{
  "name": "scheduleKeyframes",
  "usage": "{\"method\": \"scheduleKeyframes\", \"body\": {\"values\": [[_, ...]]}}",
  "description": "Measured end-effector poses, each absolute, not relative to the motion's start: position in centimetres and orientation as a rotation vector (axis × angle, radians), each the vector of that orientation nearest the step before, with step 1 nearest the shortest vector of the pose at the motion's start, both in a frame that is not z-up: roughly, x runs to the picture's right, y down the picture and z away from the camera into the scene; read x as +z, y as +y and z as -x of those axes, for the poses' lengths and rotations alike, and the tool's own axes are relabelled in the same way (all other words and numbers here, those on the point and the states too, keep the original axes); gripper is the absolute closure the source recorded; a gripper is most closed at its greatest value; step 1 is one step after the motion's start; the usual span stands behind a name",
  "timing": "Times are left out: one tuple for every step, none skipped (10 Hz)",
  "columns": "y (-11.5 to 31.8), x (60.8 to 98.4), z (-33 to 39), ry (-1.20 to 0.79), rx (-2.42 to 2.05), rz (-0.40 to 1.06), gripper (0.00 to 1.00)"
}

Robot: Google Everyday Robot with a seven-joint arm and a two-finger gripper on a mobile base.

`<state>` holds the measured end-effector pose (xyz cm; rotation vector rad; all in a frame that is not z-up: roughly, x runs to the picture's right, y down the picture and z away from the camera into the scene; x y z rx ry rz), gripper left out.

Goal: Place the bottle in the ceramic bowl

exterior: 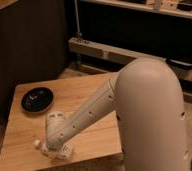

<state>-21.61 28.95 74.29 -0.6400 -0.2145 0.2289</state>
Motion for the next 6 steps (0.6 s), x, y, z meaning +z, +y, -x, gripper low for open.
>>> {"method": "scheduleKeyframes", "body": {"values": [[28.9, 74.9, 21.6, -0.206, 0.236, 0.654, 0.51], [28.7, 75.4, 21.7, -0.202, 0.242, 0.667, 0.61], [28.3, 75.6, 21.8, -0.200, 0.245, 0.677, 0.71], [27.6, 75.6, 21.8, -0.204, 0.254, 0.682, 0.81], [26.6, 75.3, 21.6, -0.220, 0.270, 0.680, 0.91], [25.2, 74.6, 21.2, -0.250, 0.292, 0.672, 0.98]]}}
